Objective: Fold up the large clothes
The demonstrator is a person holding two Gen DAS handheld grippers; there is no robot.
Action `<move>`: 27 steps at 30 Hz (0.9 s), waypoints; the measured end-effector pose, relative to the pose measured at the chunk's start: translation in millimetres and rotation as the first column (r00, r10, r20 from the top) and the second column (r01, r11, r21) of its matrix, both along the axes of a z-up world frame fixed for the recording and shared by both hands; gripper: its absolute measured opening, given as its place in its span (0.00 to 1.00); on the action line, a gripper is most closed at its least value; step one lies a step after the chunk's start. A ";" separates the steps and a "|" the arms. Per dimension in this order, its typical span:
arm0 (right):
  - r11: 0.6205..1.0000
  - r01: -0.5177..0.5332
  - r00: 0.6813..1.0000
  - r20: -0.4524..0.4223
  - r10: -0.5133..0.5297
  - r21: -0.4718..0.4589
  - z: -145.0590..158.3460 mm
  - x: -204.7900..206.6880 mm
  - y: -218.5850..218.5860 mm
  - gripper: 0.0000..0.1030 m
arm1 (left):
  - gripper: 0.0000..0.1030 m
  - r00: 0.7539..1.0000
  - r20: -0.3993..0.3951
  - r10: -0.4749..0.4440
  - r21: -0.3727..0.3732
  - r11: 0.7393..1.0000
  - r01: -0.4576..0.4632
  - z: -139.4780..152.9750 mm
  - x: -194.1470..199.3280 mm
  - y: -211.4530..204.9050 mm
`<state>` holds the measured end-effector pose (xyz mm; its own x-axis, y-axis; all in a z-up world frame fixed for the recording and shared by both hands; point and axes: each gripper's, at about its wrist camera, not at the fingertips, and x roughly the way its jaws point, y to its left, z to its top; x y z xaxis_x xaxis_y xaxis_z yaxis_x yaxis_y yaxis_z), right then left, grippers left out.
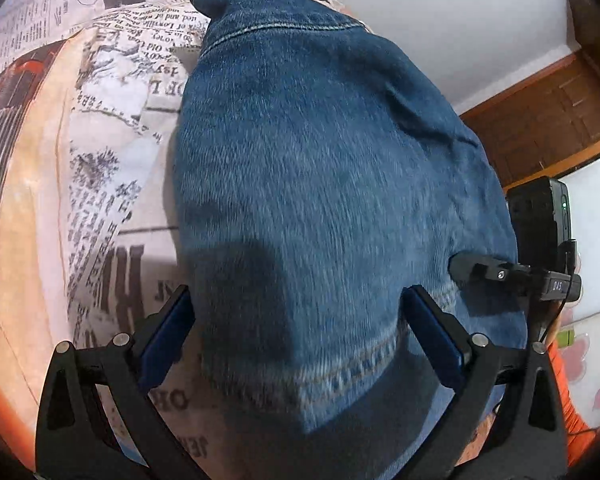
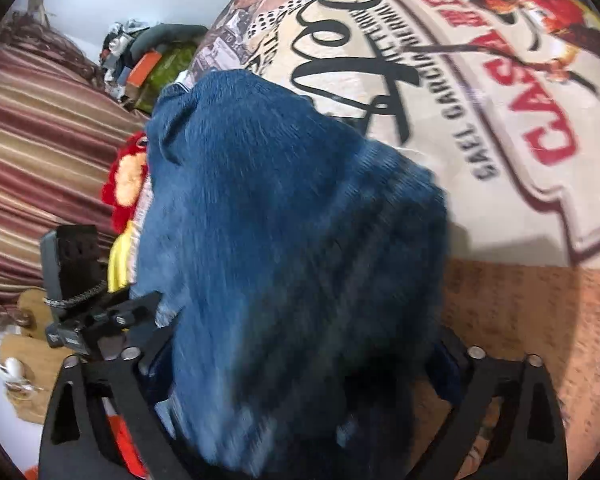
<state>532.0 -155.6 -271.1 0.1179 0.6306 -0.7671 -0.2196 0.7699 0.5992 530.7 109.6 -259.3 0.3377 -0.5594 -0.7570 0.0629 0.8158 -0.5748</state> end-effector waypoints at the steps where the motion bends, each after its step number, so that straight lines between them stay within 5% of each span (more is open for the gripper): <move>1: 1.000 -0.003 1.000 -0.010 0.003 0.015 -0.6 2.0 3.3 0.80 | 0.94 1.000 -0.003 0.002 -0.005 1.000 -0.002 0.3 2.4 -0.1; 6: 1.000 -0.004 1.000 0.005 0.004 0.004 7.3 -2.5 9.8 0.61 | 0.75 1.000 -0.003 0.012 -0.003 1.000 -0.012 8.3 4.1 -1.5; 13: 0.999 -0.040 0.992 0.116 0.043 -0.032 45.3 -28.1 16.0 0.39 | 0.54 0.994 0.102 -0.027 0.042 0.999 0.023 49.8 -22.0 -0.6; 18: 0.996 -0.056 0.974 0.213 0.071 -0.076 85.9 -53.6 34.9 0.37 | 0.50 0.979 0.197 -0.052 0.121 0.992 0.029 90.9 -41.4 1.3; 27: 0.994 -0.083 0.934 0.343 0.101 -0.065 161.0 -95.2 80.0 0.36 | 0.49 0.939 0.345 -0.010 0.150 0.988 -0.044 160.4 -101.0 40.8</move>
<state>436.8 -75.6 -110.1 0.3242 0.6140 -0.7196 -0.4776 0.7629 0.4357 429.7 150.4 -98.9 0.6005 -0.4383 -0.6687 0.2199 0.8946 -0.3889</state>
